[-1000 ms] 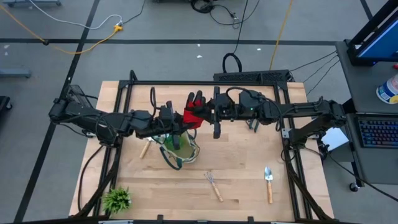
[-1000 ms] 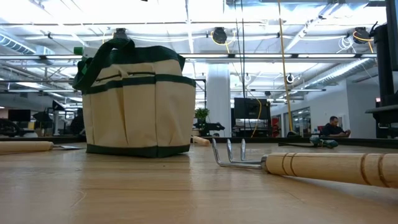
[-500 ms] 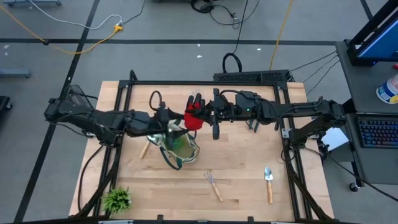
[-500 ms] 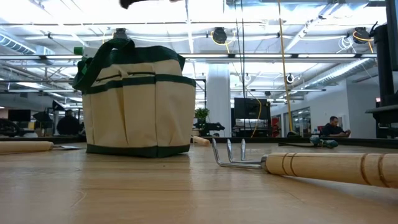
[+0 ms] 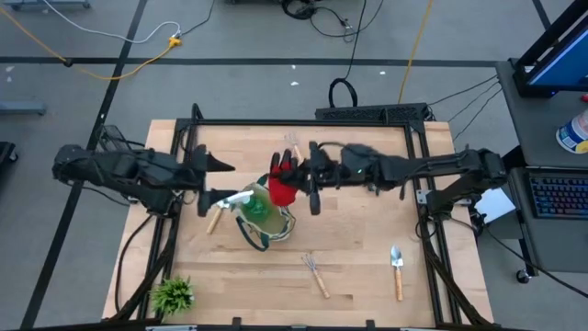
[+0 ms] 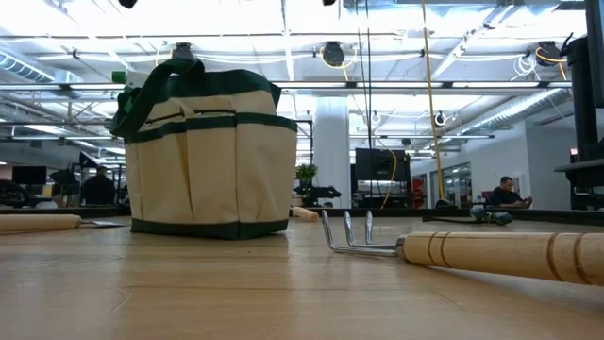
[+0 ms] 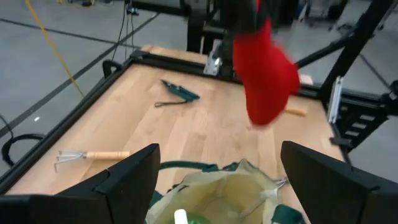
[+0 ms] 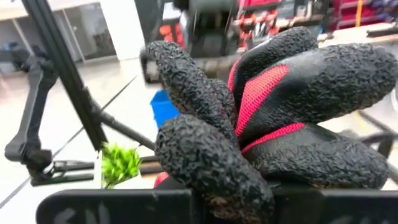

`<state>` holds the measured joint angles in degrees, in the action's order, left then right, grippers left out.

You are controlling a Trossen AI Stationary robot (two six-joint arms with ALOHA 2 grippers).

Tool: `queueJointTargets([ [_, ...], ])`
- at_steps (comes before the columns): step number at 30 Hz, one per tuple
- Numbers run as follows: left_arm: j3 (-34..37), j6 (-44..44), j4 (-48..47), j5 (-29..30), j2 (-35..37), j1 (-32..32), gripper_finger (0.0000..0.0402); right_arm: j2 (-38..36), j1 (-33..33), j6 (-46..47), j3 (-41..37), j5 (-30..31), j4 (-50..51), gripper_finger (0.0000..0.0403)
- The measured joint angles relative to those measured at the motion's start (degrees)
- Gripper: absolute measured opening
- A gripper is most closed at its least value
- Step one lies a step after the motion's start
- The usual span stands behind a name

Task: Pick & Place Garden tools in Gardening bag
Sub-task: Put the gloves into the gardening bag

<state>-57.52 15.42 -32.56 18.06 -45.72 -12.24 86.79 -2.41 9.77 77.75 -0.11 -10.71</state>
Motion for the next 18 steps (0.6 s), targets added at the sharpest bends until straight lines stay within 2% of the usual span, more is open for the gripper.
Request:
queueJointTargets([
  [12, 0.0, 0.06, -5.56, 0.04, 6.28, -0.14, 0.034, 9.93, -1.45, 0.29, -0.01, -0.01, -11.36, 0.0035],
  [18, 0.0, -0.13, -7.17, 0.02, 7.56, -0.14, 0.0344, 15.17, -2.17, 0.16, -0.01, -0.07, -11.34, 0.0035],
])
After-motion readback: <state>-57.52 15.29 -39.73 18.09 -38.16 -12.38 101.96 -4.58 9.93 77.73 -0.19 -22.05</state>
